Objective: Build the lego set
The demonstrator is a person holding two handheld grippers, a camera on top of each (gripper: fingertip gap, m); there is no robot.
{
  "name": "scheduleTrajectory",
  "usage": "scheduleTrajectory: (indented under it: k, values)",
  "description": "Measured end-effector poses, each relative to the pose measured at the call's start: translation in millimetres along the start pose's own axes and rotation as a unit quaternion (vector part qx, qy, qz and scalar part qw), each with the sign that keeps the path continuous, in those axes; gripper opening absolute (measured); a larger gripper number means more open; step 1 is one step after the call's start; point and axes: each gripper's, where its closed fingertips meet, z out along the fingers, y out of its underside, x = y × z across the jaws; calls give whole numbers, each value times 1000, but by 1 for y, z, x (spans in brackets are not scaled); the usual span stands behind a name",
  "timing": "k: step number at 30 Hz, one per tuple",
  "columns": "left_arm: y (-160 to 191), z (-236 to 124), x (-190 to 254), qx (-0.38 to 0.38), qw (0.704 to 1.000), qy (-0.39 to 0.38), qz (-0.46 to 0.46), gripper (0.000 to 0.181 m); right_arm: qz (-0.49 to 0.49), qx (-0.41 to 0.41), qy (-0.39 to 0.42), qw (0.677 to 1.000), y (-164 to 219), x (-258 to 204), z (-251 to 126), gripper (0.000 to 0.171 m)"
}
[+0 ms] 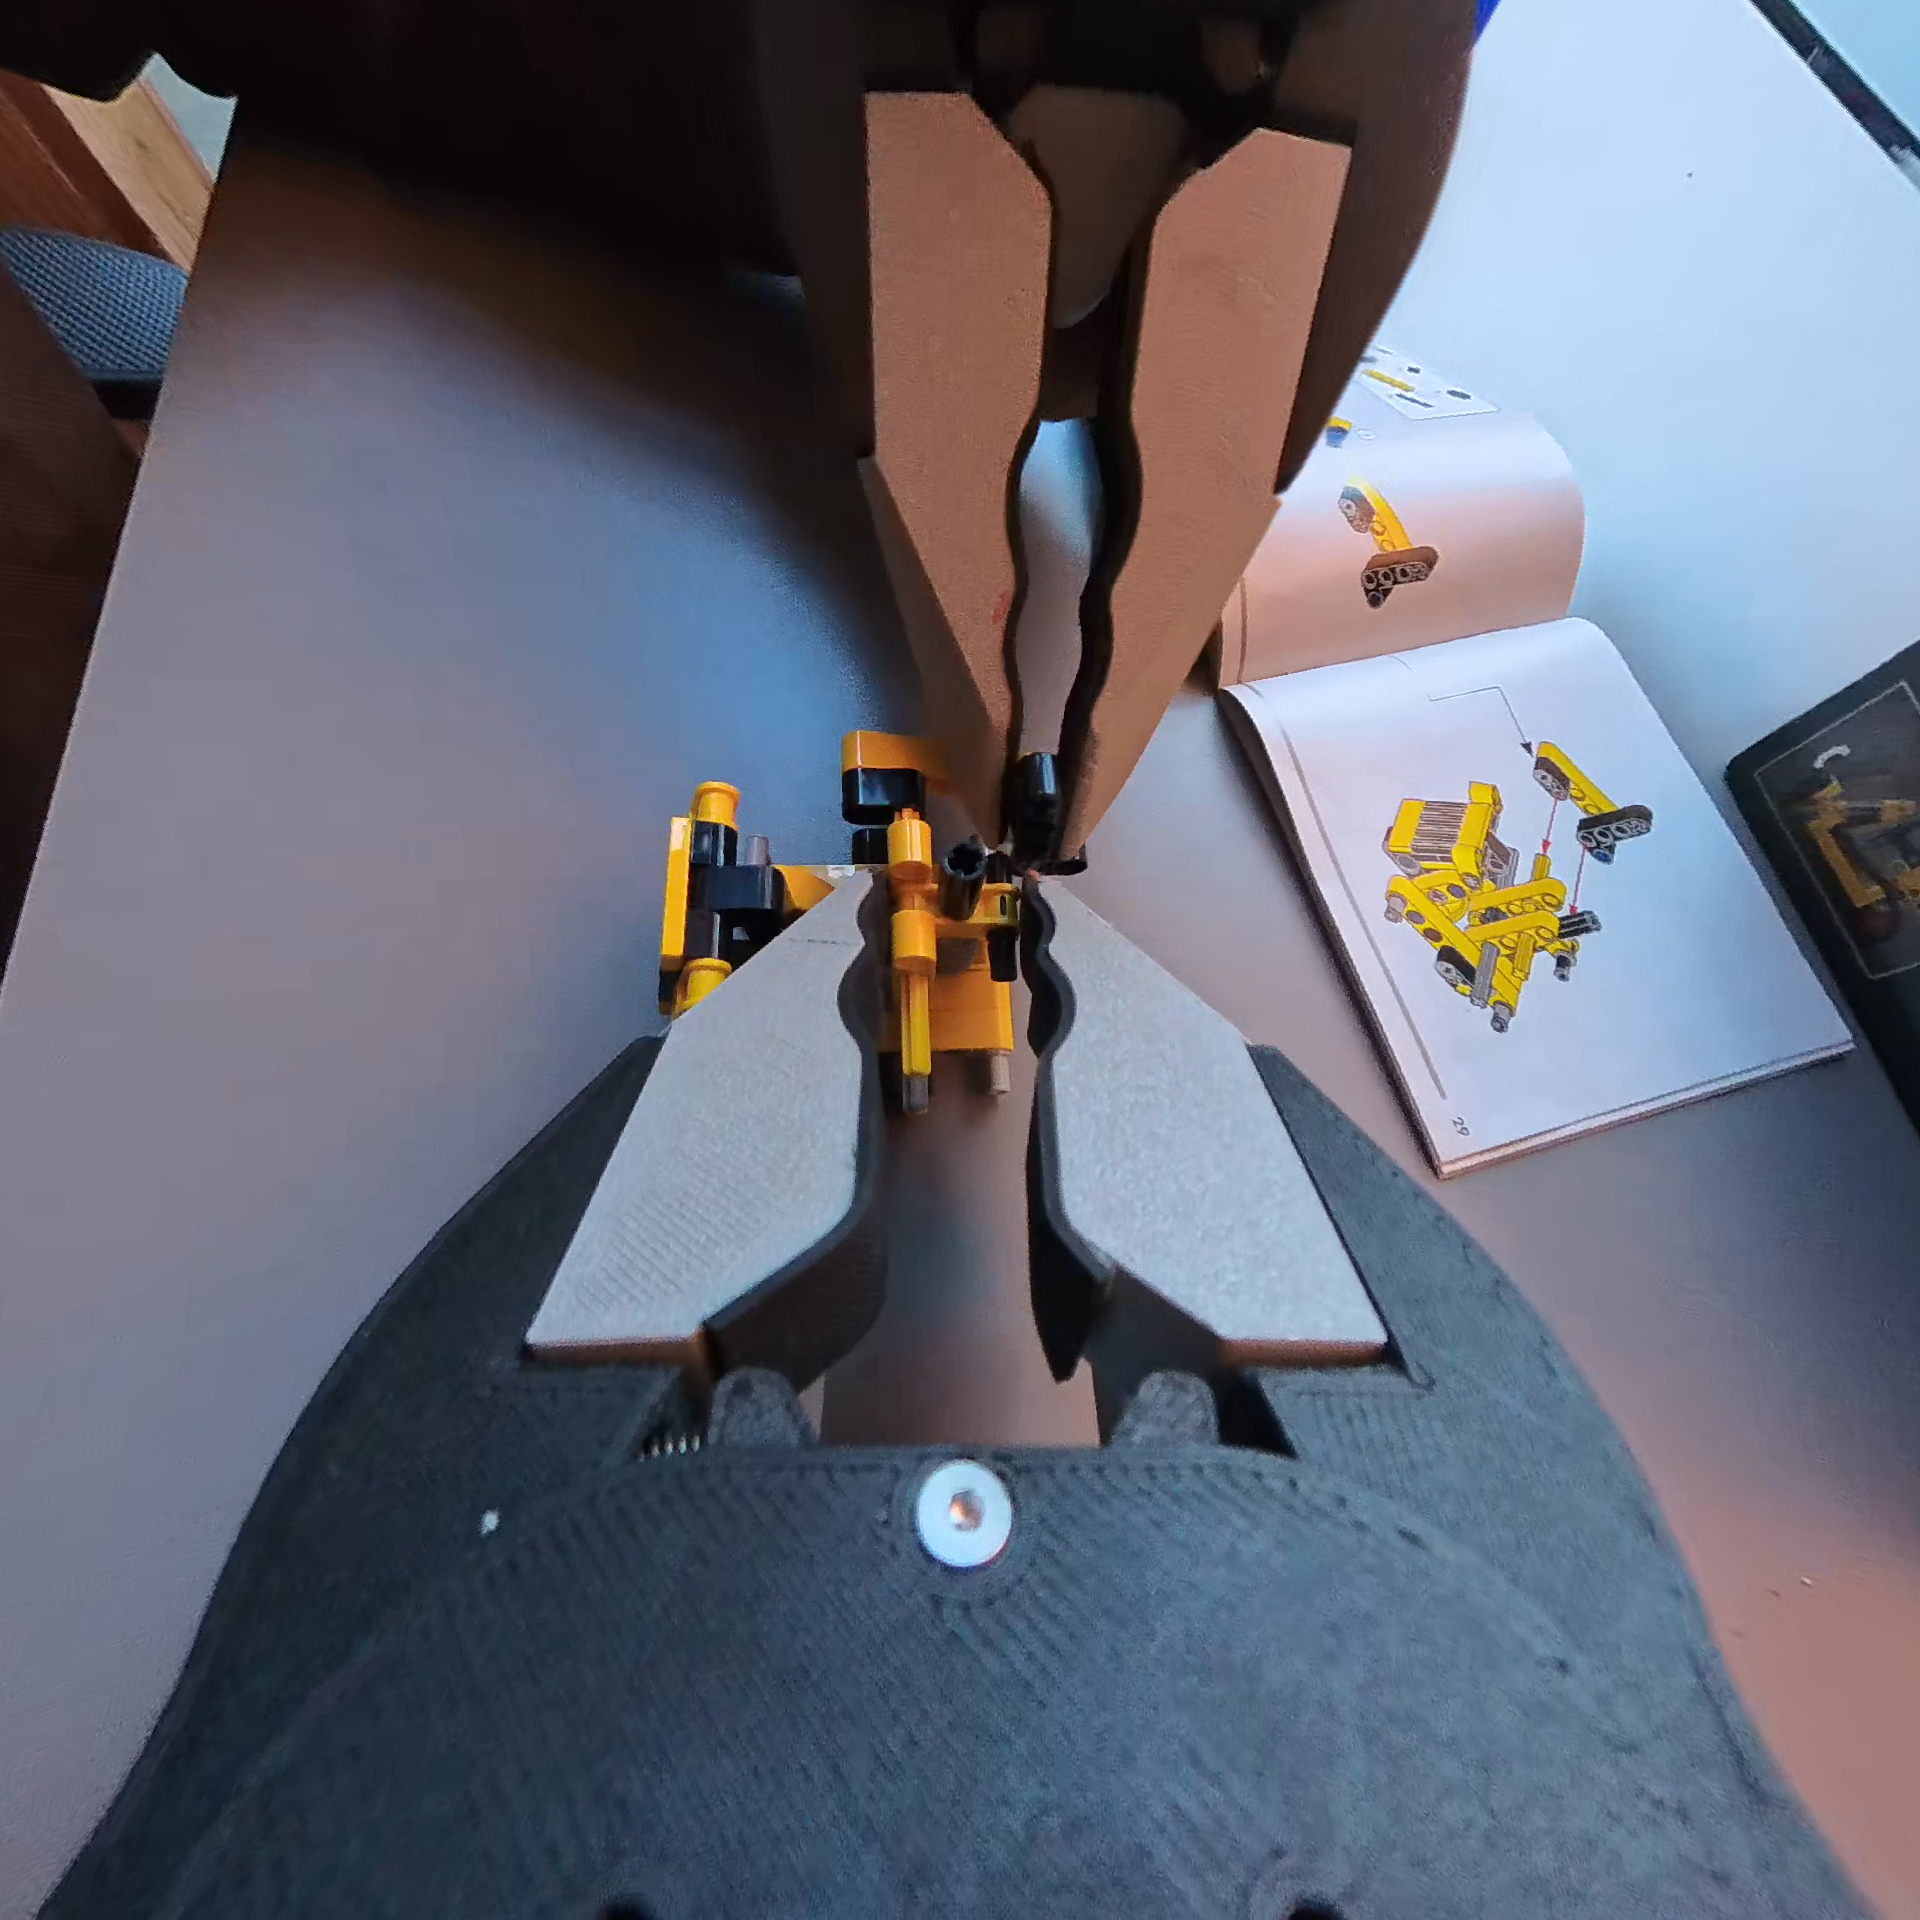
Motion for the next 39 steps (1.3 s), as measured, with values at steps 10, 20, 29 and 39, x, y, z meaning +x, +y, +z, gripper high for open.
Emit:
scheduleTrajectory:
  k: [10,20,29,39]
  values:
    - [0,-6,10,31,969,139,-204,7,-36,0,-5,999,-3,-11,3,21]
    - [-4,-13,14,67,933,217,-279,11,-50,2,-8,999,-5,-14,4,21]
    - [-4,-6,14,17,973,133,-189,15,-76,2,11,997,-5,-12,3,21]
    - [1,-11,17,32,937,205,-282,8,-99,6,6,995,-8,-20,5,21]
